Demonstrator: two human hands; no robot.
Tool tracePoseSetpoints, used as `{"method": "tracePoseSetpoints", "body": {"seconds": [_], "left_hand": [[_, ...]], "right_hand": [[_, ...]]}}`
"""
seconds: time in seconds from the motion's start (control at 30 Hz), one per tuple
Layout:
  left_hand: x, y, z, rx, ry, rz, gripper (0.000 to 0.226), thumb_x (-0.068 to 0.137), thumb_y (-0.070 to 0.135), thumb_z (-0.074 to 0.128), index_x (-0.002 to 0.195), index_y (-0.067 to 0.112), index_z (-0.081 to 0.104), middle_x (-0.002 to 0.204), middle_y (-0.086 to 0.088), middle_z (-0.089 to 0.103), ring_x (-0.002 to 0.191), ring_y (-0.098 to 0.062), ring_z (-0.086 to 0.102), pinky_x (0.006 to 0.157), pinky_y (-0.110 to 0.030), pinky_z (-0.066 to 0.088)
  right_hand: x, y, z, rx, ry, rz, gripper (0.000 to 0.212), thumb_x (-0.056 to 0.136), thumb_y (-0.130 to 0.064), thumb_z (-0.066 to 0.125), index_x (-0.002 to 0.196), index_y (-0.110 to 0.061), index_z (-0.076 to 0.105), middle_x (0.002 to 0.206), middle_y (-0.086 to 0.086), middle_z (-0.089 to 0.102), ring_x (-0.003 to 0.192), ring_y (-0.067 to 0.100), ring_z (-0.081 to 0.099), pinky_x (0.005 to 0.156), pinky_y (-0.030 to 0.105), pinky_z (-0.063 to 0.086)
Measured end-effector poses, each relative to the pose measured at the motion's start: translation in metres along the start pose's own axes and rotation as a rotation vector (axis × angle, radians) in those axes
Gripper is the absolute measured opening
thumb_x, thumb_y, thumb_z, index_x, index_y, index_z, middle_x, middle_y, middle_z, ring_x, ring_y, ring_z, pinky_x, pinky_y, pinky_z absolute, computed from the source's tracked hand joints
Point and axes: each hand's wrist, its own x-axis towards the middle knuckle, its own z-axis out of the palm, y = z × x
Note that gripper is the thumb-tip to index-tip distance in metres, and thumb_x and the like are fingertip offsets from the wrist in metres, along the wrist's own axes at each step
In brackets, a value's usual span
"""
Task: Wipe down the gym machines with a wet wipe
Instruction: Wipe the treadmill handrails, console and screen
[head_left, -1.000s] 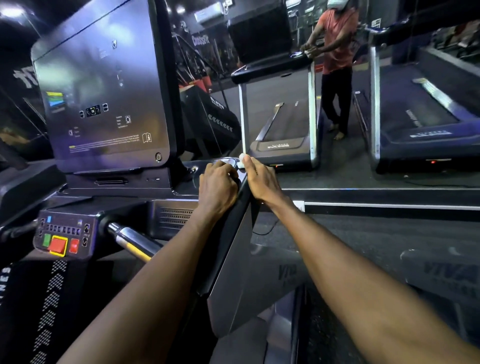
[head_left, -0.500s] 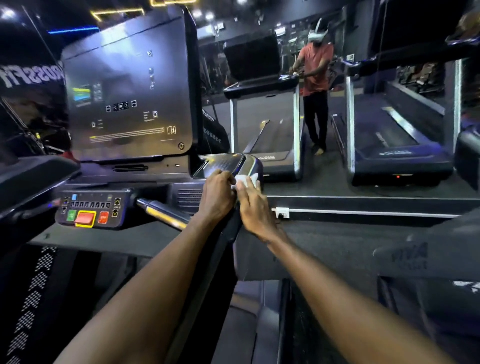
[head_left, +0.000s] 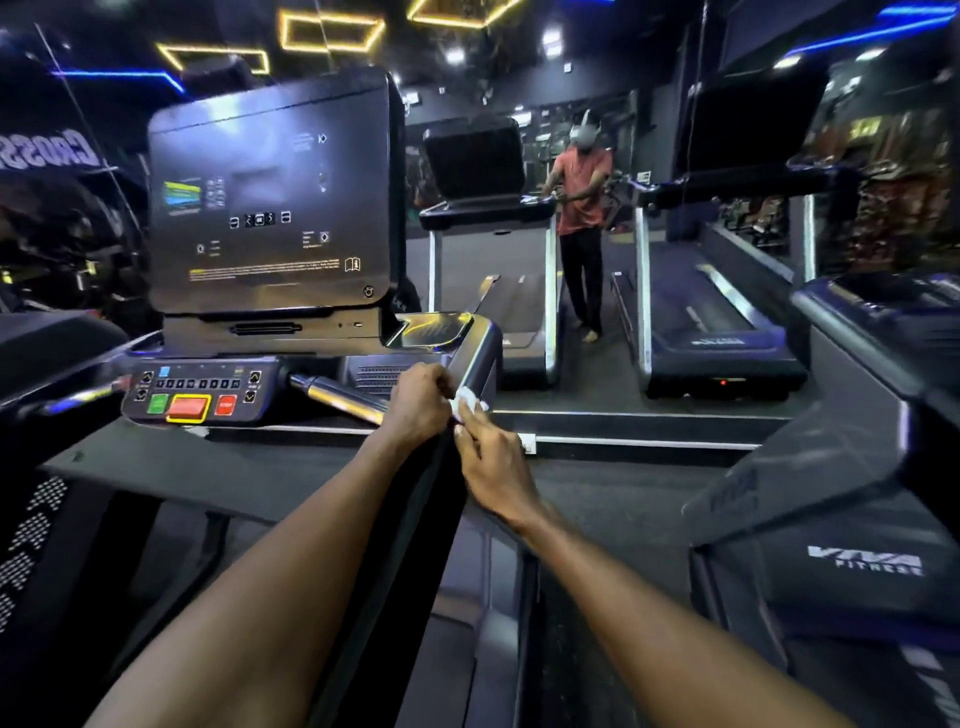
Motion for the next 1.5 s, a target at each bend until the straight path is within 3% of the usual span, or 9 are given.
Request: {"method": "tracePoseSetpoints", "body": {"seconds": [0.1,0.27,0.53,0.77,0.93,1.1,1.2,1.3,1.5], "left_hand": [[-0.011,0.018,-0.003,0.121,-0.043,-0.001,0.018,0.080,0.011,0.064,0.094,0.020,0.071,0.105,-0.006,0.068,0.101,-0.030,0.063,0.088,-0.043,0.051],[-0.032,0.056,-0.002,0.087,-0.021,0.026,0.020,0.086,0.012,0.055,0.093,0.020,0.072,0.100,-0.007,0.071,0.099,-0.029,0.061,0.092,-0.042,0.046],[-0.063,0.127,0.020,-0.469,-0.432,0.031,0.029,0.095,0.025,0.063,0.068,0.016,0.066,0.053,0.004,0.054,0.045,-0.005,0.044,0.042,-0.017,0.033],[-0.089,0.199,0.040,-0.768,-0.662,-0.019,0.020,0.091,0.021,0.071,0.101,0.004,0.068,0.065,-0.004,0.061,0.047,-0.008,0.052,0.046,-0.019,0.039],[-0.133,0.257,0.049,-0.918,-0.627,0.101,0.012,0.090,0.009,0.070,0.094,0.002,0.060,0.065,-0.010,0.054,0.045,-0.010,0.049,0.041,-0.019,0.042],[-0.184,0.301,0.051,-1.006,-0.619,0.200,0.017,0.088,0.011,0.072,0.080,0.007,0.059,0.060,-0.006,0.058,0.043,-0.010,0.049,0.043,-0.019,0.041],[-0.209,0.318,0.052,-0.936,-0.633,0.307,0.018,0.087,0.017,0.075,0.074,0.010,0.065,0.061,-0.005,0.060,0.049,-0.008,0.050,0.043,-0.018,0.039],[-0.230,0.332,0.054,-0.877,-0.653,0.384,0.016,0.085,0.020,0.077,0.071,0.013,0.071,0.055,0.004,0.059,0.049,-0.005,0.044,0.045,-0.017,0.035],[-0.266,0.376,0.057,-0.949,-0.759,0.368,0.011,0.095,0.008,0.063,0.094,0.000,0.069,0.077,-0.013,0.065,0.066,-0.019,0.057,0.064,-0.031,0.046]], "right_hand": [[-0.015,-0.005,-0.017,-0.052,-0.003,-0.007,0.047,0.087,-0.008,0.049,0.131,-0.018,0.065,0.116,0.016,0.069,0.110,0.023,0.066,0.088,0.030,0.051],[-0.027,-0.012,-0.051,0.039,0.191,0.206,0.012,0.079,-0.019,0.061,0.074,-0.015,0.070,0.069,0.003,0.071,0.068,0.021,0.066,0.062,0.035,0.051],[-0.041,-0.006,-0.135,0.430,0.516,0.500,0.006,0.088,-0.009,0.070,0.094,-0.007,0.067,0.093,0.015,0.072,0.081,0.023,0.065,0.077,0.041,0.056],[-0.084,-0.012,-0.208,0.473,0.638,0.512,0.021,0.096,-0.007,0.061,0.078,-0.015,0.067,0.088,0.014,0.069,0.079,0.024,0.062,0.072,0.041,0.052],[-0.131,-0.040,-0.259,0.215,0.805,0.489,0.017,0.095,-0.024,0.065,0.102,-0.009,0.060,0.097,0.004,0.066,0.091,0.020,0.062,0.077,0.027,0.045],[-0.186,-0.062,-0.303,0.143,0.823,0.510,0.041,0.089,-0.056,0.061,0.073,-0.018,0.065,0.073,-0.002,0.070,0.075,0.021,0.066,0.070,0.035,0.051],[-0.221,-0.079,-0.321,0.038,0.781,0.498,0.042,0.095,-0.044,0.061,0.061,-0.020,0.065,0.052,-0.011,0.059,0.055,0.005,0.053,0.055,0.020,0.040],[-0.248,-0.095,-0.338,-0.083,0.767,0.485,0.036,0.100,-0.032,0.055,0.085,-0.010,0.079,0.074,0.005,0.072,0.066,0.012,0.059,0.058,0.018,0.038],[-0.297,-0.119,-0.385,-0.281,0.940,0.569,0.030,0.100,-0.023,0.047,0.080,-0.007,0.063,0.100,0.024,0.070,0.097,0.039,0.063,0.080,0.042,0.045]]}}
